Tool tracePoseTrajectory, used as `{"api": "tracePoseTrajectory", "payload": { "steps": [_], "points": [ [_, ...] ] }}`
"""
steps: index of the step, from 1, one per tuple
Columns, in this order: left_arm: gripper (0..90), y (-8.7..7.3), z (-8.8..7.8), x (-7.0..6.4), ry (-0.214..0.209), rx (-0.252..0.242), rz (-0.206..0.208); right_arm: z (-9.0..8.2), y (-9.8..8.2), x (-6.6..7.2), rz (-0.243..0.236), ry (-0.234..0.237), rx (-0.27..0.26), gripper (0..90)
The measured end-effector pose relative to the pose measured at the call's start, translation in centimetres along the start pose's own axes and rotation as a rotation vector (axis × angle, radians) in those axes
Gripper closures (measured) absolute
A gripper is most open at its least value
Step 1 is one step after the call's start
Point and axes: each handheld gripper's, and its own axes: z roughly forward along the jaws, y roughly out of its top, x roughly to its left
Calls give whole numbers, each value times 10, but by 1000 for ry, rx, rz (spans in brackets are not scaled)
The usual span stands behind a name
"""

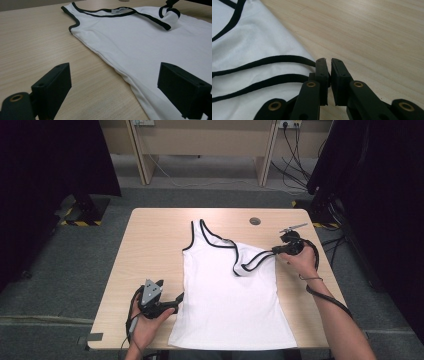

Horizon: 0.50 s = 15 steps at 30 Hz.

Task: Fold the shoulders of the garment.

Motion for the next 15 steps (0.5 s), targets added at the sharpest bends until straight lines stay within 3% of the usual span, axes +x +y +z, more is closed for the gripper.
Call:
{"api": "tracePoseTrajectory", "payload": {
  "steps": [2,6,9,12,15],
  "points": [
    [112,0,0,0,0,0,3,2,0,0,10,-4,-1,833],
    [112,0,0,0,-1,-1,1,3,-1,4,-14,-45,4,795],
    [112,0,0,0,-2,3,4,-5,3,13,-32,-50,-33,749],
    [112,0,0,0,-1,3,3,-11,10,34,-94,18,-67,714],
    [112,0,0,0,0,2,7,-8,15,63,-173,106,-67,688]
  ]
}}
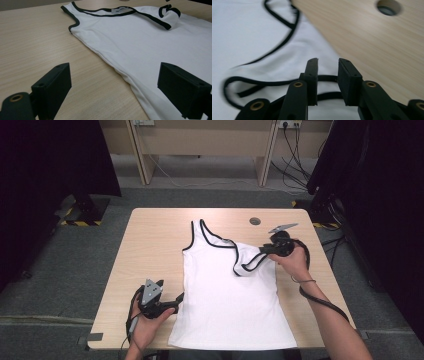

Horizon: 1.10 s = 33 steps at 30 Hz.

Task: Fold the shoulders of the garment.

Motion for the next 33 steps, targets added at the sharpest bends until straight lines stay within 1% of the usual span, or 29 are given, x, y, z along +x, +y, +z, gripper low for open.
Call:
{"api": "tracePoseTrajectory", "payload": {
  "steps": [1,4,6,8,10,11,14,15,17,19,21,25,26,29,30,32,33],
  "points": [
    [112,0,0,0,0,-1,1,3,3,8,-23,24,6,675],
    [112,0,0,0,-1,-1,1,15,8,30,-97,71,39,646],
    [112,0,0,-1,-2,-3,0,21,8,39,-142,85,65,645],
    [112,0,0,0,-3,-4,-1,23,5,46,-180,103,93,657],
    [112,0,0,0,-4,-1,-3,22,0,49,-207,115,112,663],
    [112,0,0,0,-4,0,-3,21,-4,52,-223,129,122,666],
    [112,0,0,0,-3,2,-2,18,-13,57,-245,138,130,665],
    [112,0,0,0,-2,1,-1,17,-16,58,-248,134,133,663],
    [112,0,0,-1,0,0,1,17,-21,61,-252,142,134,663],
    [112,0,0,-1,1,1,2,18,-26,64,-251,140,123,660],
    [112,0,0,-1,1,1,2,17,-27,64,-247,136,113,655],
    [112,0,0,-1,0,0,1,14,-29,66,-236,132,95,617],
    [112,0,0,-1,0,0,1,12,-29,66,-229,126,88,591],
    [112,0,0,-1,0,0,3,8,-31,65,-197,105,58,564],
    [112,0,0,-2,0,0,3,6,-31,64,-182,92,47,547],
    [111,0,0,-2,0,0,2,3,-32,62,-151,83,24,526],
    [111,0,0,-2,0,1,3,2,-33,61,-142,74,19,503]
  ]
}}
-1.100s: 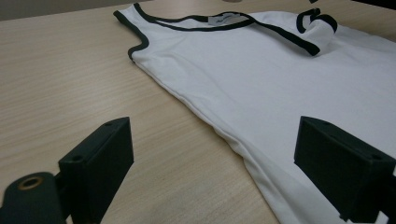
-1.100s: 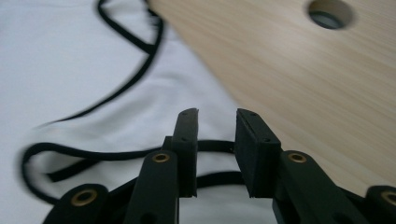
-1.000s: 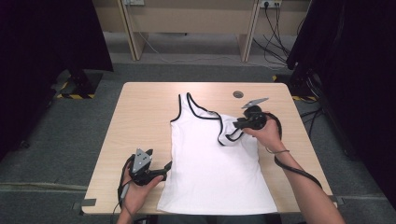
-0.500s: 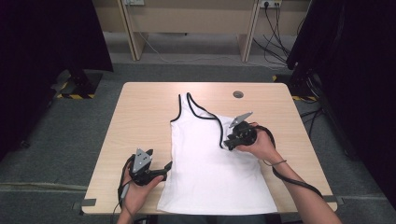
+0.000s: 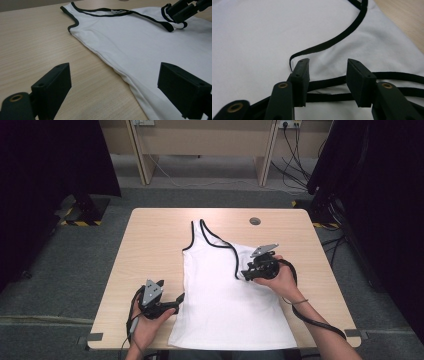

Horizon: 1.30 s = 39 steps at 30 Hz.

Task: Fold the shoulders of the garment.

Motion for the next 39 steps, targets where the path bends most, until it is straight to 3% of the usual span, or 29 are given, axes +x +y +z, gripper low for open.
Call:
{"api": "tracePoseTrajectory", "payload": {
  "steps": [10,39],
  "points": [
    [109,0,0,-1,1,-3,0,-11,-8,-6,65,-34,-18,396],
    [108,0,0,-1,5,-5,0,-43,-29,-7,124,-61,-52,294]
  ]
}}
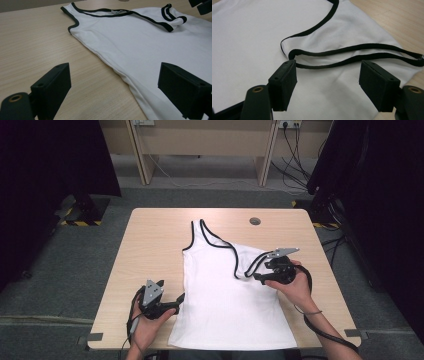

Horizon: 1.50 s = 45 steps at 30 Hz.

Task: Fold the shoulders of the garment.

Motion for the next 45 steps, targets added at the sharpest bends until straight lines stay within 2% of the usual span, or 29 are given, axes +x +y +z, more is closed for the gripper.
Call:
{"api": "tracePoseTrajectory", "payload": {
  "steps": [1,9,10,12,17,19,20,22,31,38,41,45],
  "points": [
    [108,0,0,0,0,0,0,-10,-8,-3,17,-13,-10,294],
    [108,0,0,0,-1,0,-4,-15,-12,-4,21,-19,-15,277],
    [108,0,0,0,-1,0,-4,-21,-18,-4,23,-29,-19,276],
    [108,0,0,0,-1,2,-4,-21,-18,-4,23,-29,-19,276],
    [108,0,0,0,0,1,-4,-41,-37,-10,56,-56,-50,271],
    [108,0,0,0,1,3,-4,-41,-37,-10,56,-56,-50,268],
    [108,0,0,0,1,3,-4,-47,-43,-11,70,-64,-56,268],
    [108,0,0,0,1,2,-3,-47,-43,-11,70,-64,-56,265],
    [108,0,0,1,1,1,-9,-61,-63,-14,100,-84,-74,263],
    [108,0,0,0,3,1,-2,-67,-80,-13,118,-111,-80,259],
    [108,0,0,0,3,1,-3,-69,-89,-13,118,-142,-78,256],
    [108,0,0,0,4,3,-3,-70,-99,-14,143,-141,-83,256]
  ]
}}
